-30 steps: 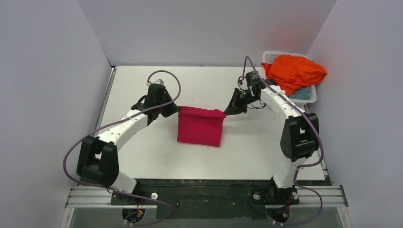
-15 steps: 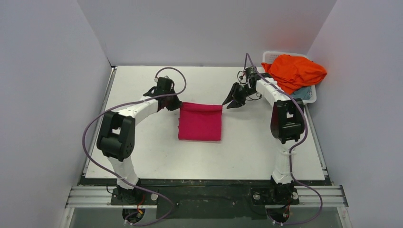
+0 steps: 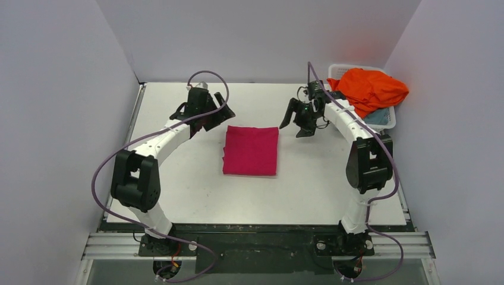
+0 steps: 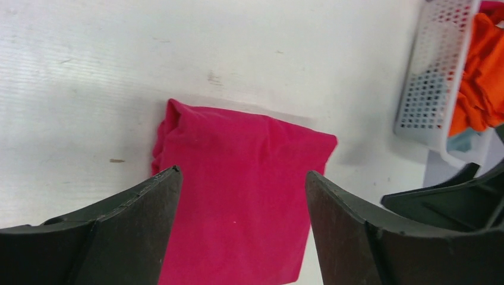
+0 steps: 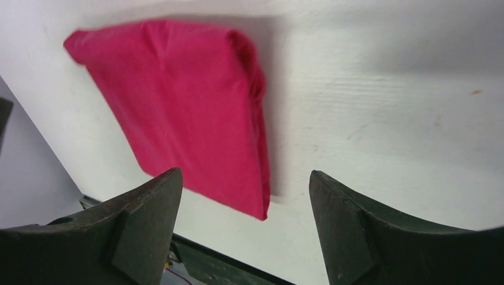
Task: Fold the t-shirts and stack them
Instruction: Put the neatly folded tshirt into the corner of the board with the left arm
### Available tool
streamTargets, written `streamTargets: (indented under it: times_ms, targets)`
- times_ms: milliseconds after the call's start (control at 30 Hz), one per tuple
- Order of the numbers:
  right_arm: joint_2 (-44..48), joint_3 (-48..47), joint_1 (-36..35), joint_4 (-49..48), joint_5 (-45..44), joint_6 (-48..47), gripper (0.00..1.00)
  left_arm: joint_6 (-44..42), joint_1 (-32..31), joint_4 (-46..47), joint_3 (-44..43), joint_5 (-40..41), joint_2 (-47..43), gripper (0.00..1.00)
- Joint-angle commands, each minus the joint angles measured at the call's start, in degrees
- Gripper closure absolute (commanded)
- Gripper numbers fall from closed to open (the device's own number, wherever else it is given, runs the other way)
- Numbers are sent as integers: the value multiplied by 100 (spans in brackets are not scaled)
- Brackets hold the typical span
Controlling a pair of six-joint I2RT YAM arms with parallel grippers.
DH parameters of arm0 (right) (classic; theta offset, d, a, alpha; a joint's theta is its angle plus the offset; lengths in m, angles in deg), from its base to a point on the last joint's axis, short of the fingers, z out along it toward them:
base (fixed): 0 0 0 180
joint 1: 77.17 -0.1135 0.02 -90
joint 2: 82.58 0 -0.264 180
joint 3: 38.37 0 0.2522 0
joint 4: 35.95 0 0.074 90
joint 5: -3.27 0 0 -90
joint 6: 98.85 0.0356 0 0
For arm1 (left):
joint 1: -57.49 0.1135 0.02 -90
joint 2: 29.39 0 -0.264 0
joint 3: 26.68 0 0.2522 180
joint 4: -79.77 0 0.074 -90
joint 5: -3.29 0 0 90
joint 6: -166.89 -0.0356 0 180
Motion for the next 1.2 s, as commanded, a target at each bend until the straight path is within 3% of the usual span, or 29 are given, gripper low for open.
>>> streamTargets:
  times_ms: [0, 100, 200, 433, 767, 867, 900, 933, 1167]
  targets:
    - [431, 305, -676, -83, -153, -173, 26, -210, -107, 305, -10, -747, -109, 14]
    - [639, 804, -819, -508, -351, 198, 23, -592, -326, -402, -53, -296, -68, 12]
    - [896, 1194, -934, -960, -239, 451, 20, -768, -427, -545, 246, 141, -206, 11]
    - [1631, 2184, -983, -1191, -570, 570, 19, -1012, -261, -427, 653, 105, 272, 13]
    - [2923, 3025, -810, -701, -1215, 378, 17, -1064, -443, -454, 298, -43, 1170, 54]
    - [3293, 3295, -633, -631, -1359, 347, 17, -1073, -496, -558, 154, 115, 1429, 77]
    - [3416, 3343, -590, -625, -1364, 337, 17, -1076, -503, -606, 113, 361, 1546, 93]
    - [3465, 3441, -504, -628, -1369, 323, 17, -1078, -501, -748, 5, 521, 1617, 98]
    - [3757, 3714, -158, -601, -1418, -20, 18, -1231, -52, -1478, -920, 1688, 2182, 100]
